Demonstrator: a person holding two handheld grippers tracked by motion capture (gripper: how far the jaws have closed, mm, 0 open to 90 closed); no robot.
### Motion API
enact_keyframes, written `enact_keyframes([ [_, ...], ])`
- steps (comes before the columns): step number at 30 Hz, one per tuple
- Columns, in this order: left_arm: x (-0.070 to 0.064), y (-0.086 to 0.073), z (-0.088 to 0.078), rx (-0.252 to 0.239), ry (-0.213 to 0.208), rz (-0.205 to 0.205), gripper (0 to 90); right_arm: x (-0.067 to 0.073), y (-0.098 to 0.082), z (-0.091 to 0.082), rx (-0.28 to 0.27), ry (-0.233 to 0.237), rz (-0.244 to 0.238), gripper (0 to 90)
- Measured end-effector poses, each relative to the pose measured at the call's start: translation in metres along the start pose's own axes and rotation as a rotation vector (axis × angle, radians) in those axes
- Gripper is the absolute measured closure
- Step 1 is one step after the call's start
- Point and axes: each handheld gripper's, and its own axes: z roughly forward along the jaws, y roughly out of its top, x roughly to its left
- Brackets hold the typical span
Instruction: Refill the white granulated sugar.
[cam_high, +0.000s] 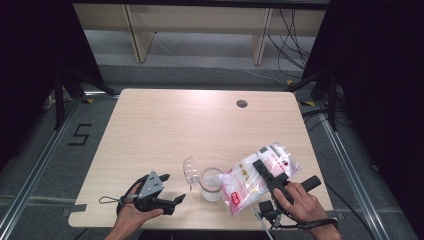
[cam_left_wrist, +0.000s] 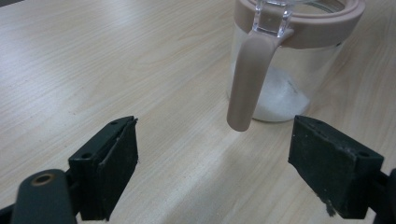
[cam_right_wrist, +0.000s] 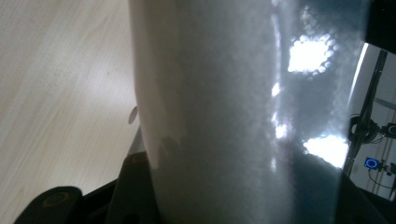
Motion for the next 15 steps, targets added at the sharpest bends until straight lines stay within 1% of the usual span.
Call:
enact_keyframes([
  [1, -0.0004, 0.0000, 0.0002, -0.004, -0.003, -0.005, 15.4, 0.0013, 0.0001, -0.0005, 0.008, 0.001, 0.020, 58.6],
  [3, 0.0001, 0.0000, 0.0000, 0.000, 0.000, 0.000, 15.3, 0.0015, 0.0001, -0.0004, 0.005, 0.002, 0.030, 58.7],
  [7, 0.0001, 0.0000, 0.0000, 0.002, 0.001, 0.001, 15.4, 0.0014, 0.0000, -0.0004, 0.004, 0.001, 0.033, 58.9],
  [8, 0.0001, 0.0000, 0.0000, 0.001, 0.000, 0.001, 15.4, 0.0000, -0.0001, 0.0006, -0.010, 0.000, 0.013, 59.0],
  [9, -0.0003, 0.0000, 0.0001, -0.002, -0.001, -0.003, 15.4, 0.0000, -0.0001, 0.0006, -0.010, 0.000, 0.013, 59.0],
  [10, -0.0003, 0.0000, 0.0002, -0.004, -0.002, -0.004, 15.4, 0.0014, -0.0003, -0.0002, 0.000, -0.001, 0.039, 59.1],
  [11, -0.0002, 0.0000, 0.0000, -0.005, 0.000, -0.004, 15.4, 0.0014, -0.0004, -0.0007, 0.006, 0.007, 0.041, 59.2],
  [15, -0.0001, 0.0000, 0.0000, -0.005, -0.001, -0.004, 15.4, 0.0019, -0.0007, -0.0006, 0.006, 0.010, 0.037, 59.5],
])
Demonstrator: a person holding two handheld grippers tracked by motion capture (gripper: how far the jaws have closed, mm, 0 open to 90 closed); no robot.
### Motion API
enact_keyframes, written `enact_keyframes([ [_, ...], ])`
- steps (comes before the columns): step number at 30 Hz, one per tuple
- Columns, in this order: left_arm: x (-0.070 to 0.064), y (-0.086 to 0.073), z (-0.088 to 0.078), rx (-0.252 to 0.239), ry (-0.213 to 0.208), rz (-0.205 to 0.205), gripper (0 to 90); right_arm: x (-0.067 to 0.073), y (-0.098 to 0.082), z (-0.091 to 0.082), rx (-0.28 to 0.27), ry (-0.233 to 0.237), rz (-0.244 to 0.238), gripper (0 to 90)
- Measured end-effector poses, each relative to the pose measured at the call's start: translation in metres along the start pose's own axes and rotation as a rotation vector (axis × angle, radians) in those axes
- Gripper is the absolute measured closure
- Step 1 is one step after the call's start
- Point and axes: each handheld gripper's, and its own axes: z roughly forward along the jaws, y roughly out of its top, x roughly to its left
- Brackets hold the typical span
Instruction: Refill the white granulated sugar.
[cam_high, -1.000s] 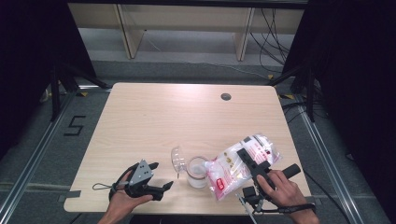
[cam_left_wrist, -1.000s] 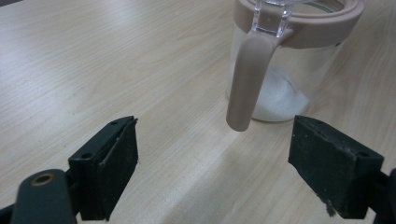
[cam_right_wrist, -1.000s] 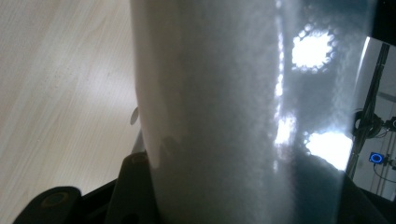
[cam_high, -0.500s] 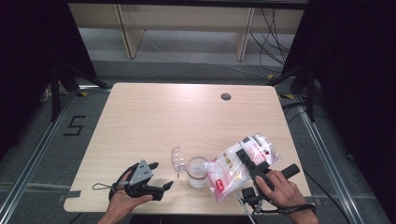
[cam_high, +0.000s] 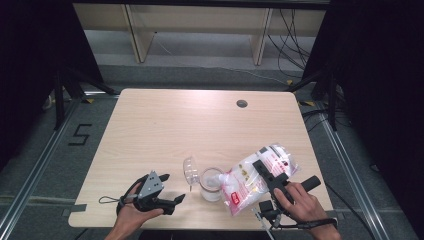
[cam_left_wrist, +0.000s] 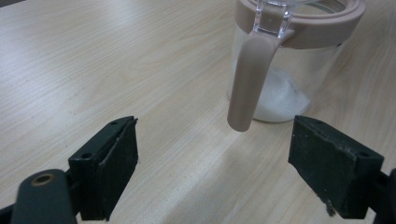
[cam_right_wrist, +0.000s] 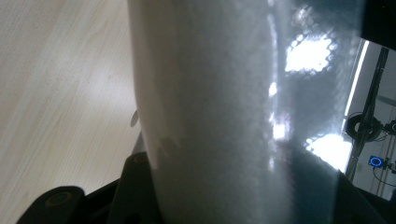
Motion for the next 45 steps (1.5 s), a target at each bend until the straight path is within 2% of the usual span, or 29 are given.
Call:
enact_keyframes([
  [6, -0.0001, 0.0000, 0.0000, 0.000, -0.001, 0.000, 15.4, -0.0009, 0.0006, -0.0010, 0.008, 0.004, -0.002, 60.1],
  [7, -0.0003, 0.0000, 0.0000, -0.002, 0.000, -0.004, 15.4, 0.0007, 0.0004, -0.0003, -0.007, -0.012, 0.006, 60.2],
  [9, -0.0001, 0.0001, -0.0001, -0.001, -0.001, 0.001, 15.4, 0.0004, 0.0012, -0.0011, 0.005, 0.008, 0.001, 60.5],
  [11, -0.0001, 0.0001, 0.0000, -0.002, -0.001, 0.003, 15.3, 0.0001, 0.0013, -0.0010, 0.004, 0.007, 0.004, 60.7],
  [12, -0.0002, 0.0000, 0.0000, -0.001, -0.001, 0.000, 15.3, -0.0015, 0.0013, 0.0000, -0.011, 0.007, -0.017, 60.8],
  [14, -0.0001, 0.0000, 0.0000, -0.001, 0.000, 0.000, 15.4, -0.0020, 0.0013, 0.0002, -0.016, 0.005, -0.022, 61.1],
  [16, -0.0002, 0.0000, -0.0001, -0.001, 0.000, 0.001, 15.4, -0.0011, 0.0012, -0.0001, -0.011, 0.006, -0.013, 61.4],
  [17, 0.0004, 0.0003, -0.0001, -0.002, -0.001, 0.011, 15.4, 0.0013, 0.0005, -0.0003, -0.014, -0.011, 0.011, 61.6],
  [18, 0.0011, 0.0005, -0.0002, -0.002, -0.001, 0.022, 15.4, 0.0009, 0.0007, -0.0007, -0.007, 0.000, 0.006, 61.7],
  [26, 0.0013, 0.0005, -0.0001, -0.001, -0.001, 0.025, 15.4, 0.0005, 0.0006, -0.0008, -0.010, -0.003, 0.010, 62.7],
  [27, 0.0013, 0.0005, -0.0001, -0.001, -0.001, 0.025, 15.4, -0.0008, 0.0008, 0.0005, -0.033, -0.017, -0.011, 62.7],
  [28, 0.0012, 0.0006, -0.0001, -0.002, -0.001, 0.024, 15.4, -0.0008, 0.0008, 0.0005, -0.033, -0.017, -0.011, 62.7],
  [29, 0.0011, 0.0005, -0.0002, -0.002, -0.001, 0.022, 15.4, -0.0017, 0.0015, -0.0006, -0.017, 0.003, -0.010, 62.9],
  [32, 0.0012, 0.0005, -0.0001, -0.001, -0.001, 0.024, 15.4, -0.0009, 0.0018, -0.0016, -0.010, 0.003, 0.007, 63.0],
  [37, 0.0012, 0.0005, -0.0001, 0.000, -0.001, 0.024, 15.4, -0.0008, 0.0016, -0.0019, -0.009, 0.002, 0.009, 63.3],
  [38, 0.0012, 0.0005, 0.0000, -0.001, -0.001, 0.023, 15.4, -0.0018, 0.0016, -0.0009, -0.019, 0.003, -0.011, 63.4],
  [39, 0.0012, 0.0005, 0.0000, -0.001, -0.001, 0.023, 15.4, -0.0018, 0.0016, -0.0009, -0.019, 0.003, -0.011, 63.4],
  [40, 0.0012, 0.0005, 0.0000, -0.001, -0.001, 0.024, 15.4, -0.0004, 0.0008, 0.0000, -0.032, -0.018, -0.007, 63.5],
  [45, 0.0012, 0.0005, 0.0000, -0.001, -0.001, 0.024, 15.4, 0.0010, 0.0006, -0.0010, -0.022, -0.014, 0.017, 63.7],
])
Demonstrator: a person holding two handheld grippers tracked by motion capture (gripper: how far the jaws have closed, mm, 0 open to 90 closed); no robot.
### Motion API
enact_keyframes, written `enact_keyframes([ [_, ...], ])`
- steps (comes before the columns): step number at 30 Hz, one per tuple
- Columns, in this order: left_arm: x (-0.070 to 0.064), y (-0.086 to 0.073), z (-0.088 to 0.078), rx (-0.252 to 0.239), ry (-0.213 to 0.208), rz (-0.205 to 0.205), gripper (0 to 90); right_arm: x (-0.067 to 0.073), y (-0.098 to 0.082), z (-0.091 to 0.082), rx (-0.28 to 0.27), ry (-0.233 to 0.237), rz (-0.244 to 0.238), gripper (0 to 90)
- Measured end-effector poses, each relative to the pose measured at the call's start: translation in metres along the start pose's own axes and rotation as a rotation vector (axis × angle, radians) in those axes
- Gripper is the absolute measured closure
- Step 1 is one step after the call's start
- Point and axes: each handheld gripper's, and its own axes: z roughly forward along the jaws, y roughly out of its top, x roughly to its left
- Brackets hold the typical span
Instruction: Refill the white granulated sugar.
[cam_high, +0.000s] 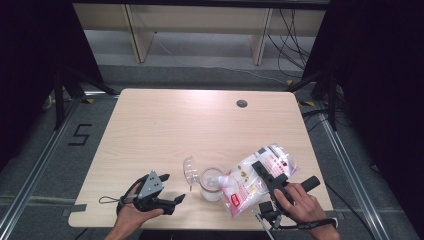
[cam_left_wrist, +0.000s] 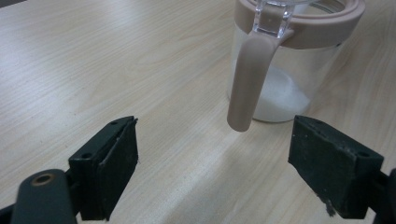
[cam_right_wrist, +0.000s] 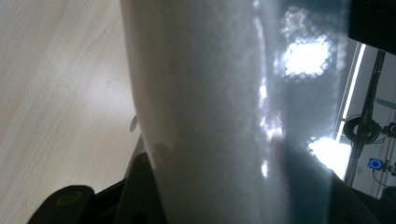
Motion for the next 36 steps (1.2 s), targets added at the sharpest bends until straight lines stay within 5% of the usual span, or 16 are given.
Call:
enact_keyframes([
  [21, 0.0001, 0.0000, 0.0000, 0.003, -0.001, 0.005, 15.4, -0.0016, 0.0005, -0.0002, -0.015, -0.003, -0.007, 64.3],
  [28, -0.0014, -0.0005, 0.0002, 0.002, 0.001, -0.023, 15.4, -0.0016, 0.0000, -0.0012, 0.006, 0.017, -0.003, 64.5],
  [36, 0.0005, 0.0000, -0.0002, 0.007, 0.002, 0.007, 15.4, -0.0023, 0.0001, -0.0013, 0.002, 0.014, -0.001, 64.6],
])
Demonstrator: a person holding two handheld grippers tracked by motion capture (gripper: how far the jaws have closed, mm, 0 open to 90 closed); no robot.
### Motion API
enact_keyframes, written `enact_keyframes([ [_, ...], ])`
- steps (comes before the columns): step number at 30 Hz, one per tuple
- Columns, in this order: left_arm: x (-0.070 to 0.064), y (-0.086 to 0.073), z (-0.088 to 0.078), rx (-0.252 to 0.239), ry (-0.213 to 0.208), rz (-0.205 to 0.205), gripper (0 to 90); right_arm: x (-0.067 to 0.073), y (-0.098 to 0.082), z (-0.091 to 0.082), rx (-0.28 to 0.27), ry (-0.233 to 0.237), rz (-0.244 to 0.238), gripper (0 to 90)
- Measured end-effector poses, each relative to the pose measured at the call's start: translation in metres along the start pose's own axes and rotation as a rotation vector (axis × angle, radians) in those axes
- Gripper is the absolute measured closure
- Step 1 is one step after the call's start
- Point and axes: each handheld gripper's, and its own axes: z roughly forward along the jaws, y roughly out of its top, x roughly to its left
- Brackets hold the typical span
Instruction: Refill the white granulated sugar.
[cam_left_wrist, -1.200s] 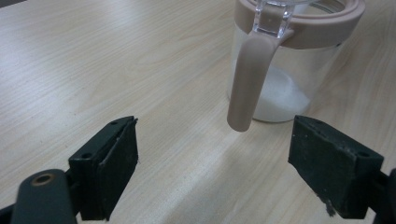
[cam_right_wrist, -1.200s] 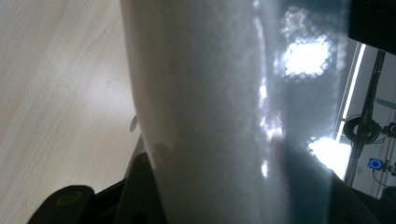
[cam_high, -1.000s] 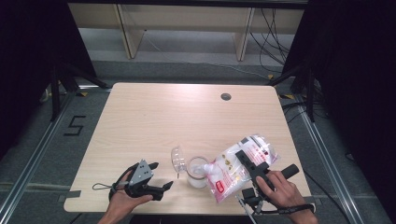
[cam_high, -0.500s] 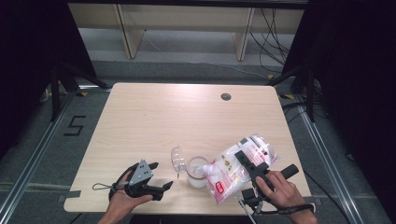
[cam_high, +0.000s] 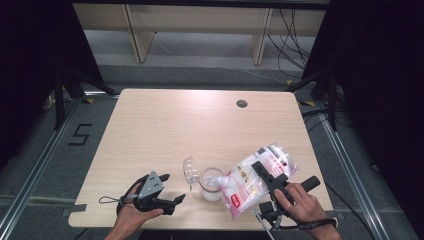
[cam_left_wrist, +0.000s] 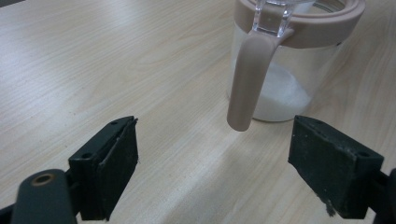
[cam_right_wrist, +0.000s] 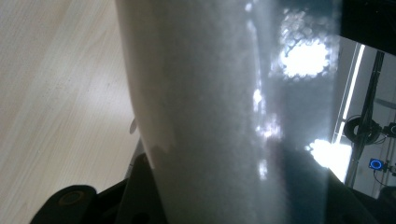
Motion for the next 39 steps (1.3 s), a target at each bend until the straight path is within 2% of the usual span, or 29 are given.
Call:
enact_keyframes([
  [6, -0.0006, -0.0002, 0.0001, 0.000, 0.001, -0.010, 15.4, 0.0000, -0.0003, 0.0000, 0.002, 0.002, -0.003, 64.8],
  [7, -0.0019, -0.0005, 0.0004, -0.005, -0.002, -0.030, 15.4, -0.0001, -0.0002, -0.0001, 0.002, 0.000, -0.001, 64.8],
  [10, -0.0019, -0.0005, 0.0004, -0.005, -0.001, -0.030, 15.4, -0.0003, -0.0003, -0.0003, 0.001, 0.000, -0.003, 64.8],
  [13, 0.0001, 0.0000, 0.0000, 0.000, 0.000, 0.000, 15.4, -0.0010, -0.0009, -0.0005, 0.003, 0.001, 0.001, 64.9],
  [17, -0.0015, -0.0005, 0.0003, -0.002, 0.001, -0.027, 15.4, -0.0014, -0.0011, -0.0007, 0.005, 0.004, 0.001, 65.0],
  [20, -0.0019, -0.0005, 0.0005, -0.006, -0.002, -0.031, 15.4, -0.0014, -0.0009, -0.0008, 0.005, 0.003, 0.000, 65.0],
  [26, -0.0018, -0.0005, 0.0003, -0.006, -0.001, -0.030, 15.4, 0.0000, -0.0001, 0.0004, -0.001, 0.003, 0.002, 65.2],
  [28, -0.0017, -0.0005, 0.0004, -0.006, -0.001, -0.030, 15.4, -0.0009, 0.0003, 0.0014, -0.012, 0.005, -0.018, 65.3],
  [29, -0.0017, -0.0004, 0.0005, -0.006, -0.002, -0.030, 15.4, -0.0002, -0.0001, 0.0021, -0.023, -0.010, -0.009, 65.3],
  [31, -0.0018, -0.0003, 0.0005, -0.006, -0.002, -0.031, 15.4, 0.0012, 0.0001, 0.0011, -0.010, -0.011, 0.007, 65.4],
  [32, -0.0018, -0.0003, 0.0005, -0.006, -0.002, -0.031, 15.4, 0.0012, 0.0001, 0.0011, -0.010, -0.011, 0.007, 65.4],
  [33, -0.0017, -0.0003, 0.0003, -0.006, -0.001, -0.031, 15.4, 0.0003, 0.0008, 0.0005, 0.001, 0.008, 0.002, 65.5],
  [35, -0.0017, -0.0003, 0.0003, -0.007, -0.001, -0.031, 15.4, -0.0013, 0.0010, 0.0014, -0.012, 0.006, -0.015, 65.5],
  [37, -0.0018, -0.0003, 0.0004, -0.007, -0.002, -0.032, 15.4, -0.0007, 0.0009, 0.0010, -0.007, 0.005, -0.008, 65.5],
  [39, -0.0002, 0.0001, 0.0001, 0.000, -0.001, -0.005, 15.4, -0.0004, 0.0006, 0.0009, -0.005, 0.004, -0.002, 65.6],
])
